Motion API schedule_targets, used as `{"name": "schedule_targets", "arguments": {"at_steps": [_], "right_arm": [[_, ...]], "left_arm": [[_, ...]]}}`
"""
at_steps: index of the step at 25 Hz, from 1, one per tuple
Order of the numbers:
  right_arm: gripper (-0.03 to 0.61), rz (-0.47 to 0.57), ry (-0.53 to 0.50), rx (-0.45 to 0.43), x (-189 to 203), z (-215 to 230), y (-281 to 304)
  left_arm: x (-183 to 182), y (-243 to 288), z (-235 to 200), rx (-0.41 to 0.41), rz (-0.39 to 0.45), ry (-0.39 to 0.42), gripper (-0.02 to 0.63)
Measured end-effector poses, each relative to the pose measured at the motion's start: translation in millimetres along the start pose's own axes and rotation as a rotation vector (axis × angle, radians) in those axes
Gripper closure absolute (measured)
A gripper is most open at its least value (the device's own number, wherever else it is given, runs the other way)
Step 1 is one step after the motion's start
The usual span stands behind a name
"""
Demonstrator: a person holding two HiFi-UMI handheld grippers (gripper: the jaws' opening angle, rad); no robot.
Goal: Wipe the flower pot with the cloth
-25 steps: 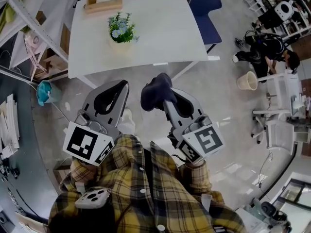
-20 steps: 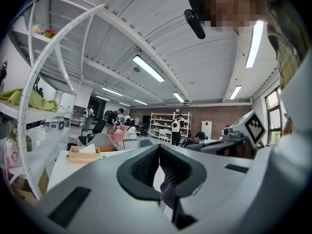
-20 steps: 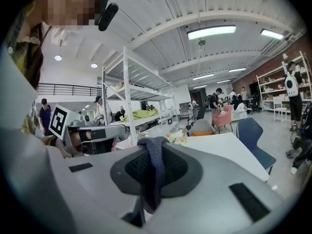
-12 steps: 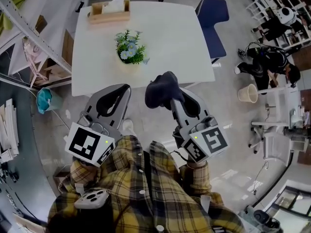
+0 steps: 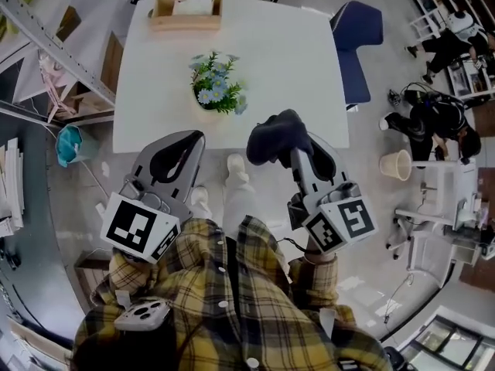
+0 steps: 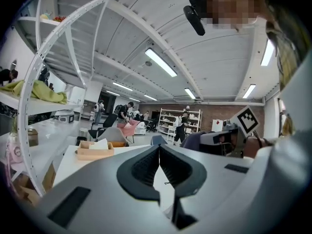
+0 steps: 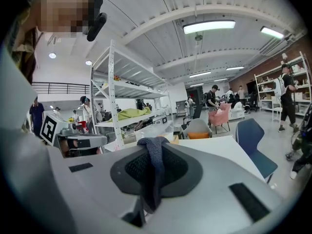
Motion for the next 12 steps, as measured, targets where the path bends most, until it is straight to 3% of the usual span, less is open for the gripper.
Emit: {"name": "schedule_targets", "arguments": {"at_steps": [12], "right_arm": [[0.565,-0.011,-0.074,-0.254,-50.4,78.6,107.7]], "left_arm": [[-39.0,87.0,-45.9,-0.266,0.077,0.016,0.604]]}}
Point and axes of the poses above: the fingertips, and each gripper's own axes: y forward along the fingers, z to its right, x out of its underside, the point moved 4 cm from there along -y, backward along the fingers
